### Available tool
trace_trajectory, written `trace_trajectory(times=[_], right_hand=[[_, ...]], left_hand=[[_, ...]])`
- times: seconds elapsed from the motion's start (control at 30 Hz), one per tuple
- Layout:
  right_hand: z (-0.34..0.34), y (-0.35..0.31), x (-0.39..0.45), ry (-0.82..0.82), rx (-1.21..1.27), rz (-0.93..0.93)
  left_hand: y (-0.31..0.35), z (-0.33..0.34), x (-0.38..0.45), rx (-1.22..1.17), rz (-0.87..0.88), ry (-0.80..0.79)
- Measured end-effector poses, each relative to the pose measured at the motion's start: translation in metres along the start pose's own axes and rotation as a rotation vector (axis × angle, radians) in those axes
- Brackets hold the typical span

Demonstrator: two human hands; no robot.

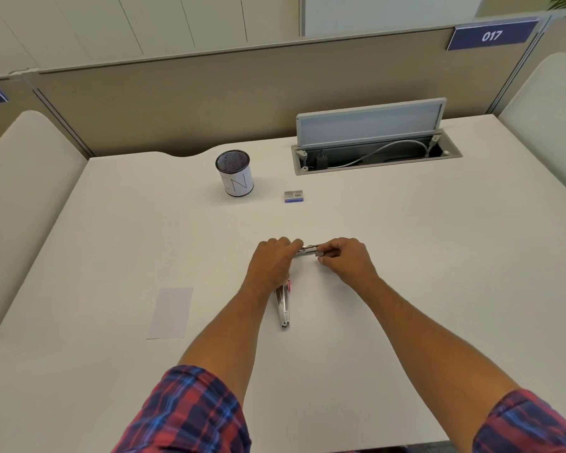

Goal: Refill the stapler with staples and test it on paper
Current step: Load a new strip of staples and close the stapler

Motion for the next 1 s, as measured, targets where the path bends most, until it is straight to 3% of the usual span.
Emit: trace_trajectory(times=[0.3,0.57,0.73,0.87,1.0], right_hand=[[-0.002,0.007,0.003,-0.025,-0.077,-0.024],[-0.007,-0.007,0.009,0.037,0.014,-0.220],[-0.009,-0.015,0.016,-0.006,-0.088,-0.364],[-0.011,-0.017,0.015,-0.055,-0.115,-0.378],[-0.012,-0.017,0.012,-0.083,-0.100,-0.381]], left_hand=[[-0.004,0.006,0.015,-0.143,-0.037,0.017],[0.000,-0.001,0.004,-0.414,-0.095,0.085],[0.005,-0.007,-0.004,-0.558,-0.197,0.163],[0.008,-0.012,-0.011,-0.590,-0.228,0.182],[0.013,-0.020,-0.015,-0.521,-0.154,0.211]])
Point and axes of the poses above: each hand's wrist, its own x-axis towards the middle knuckle, its own z-axis out of the palm, y = z × x, the point moved 1 cm from there along x, towards the middle knuckle, and after that the axes turned 10 degrees about y, right-handed, at the moved point
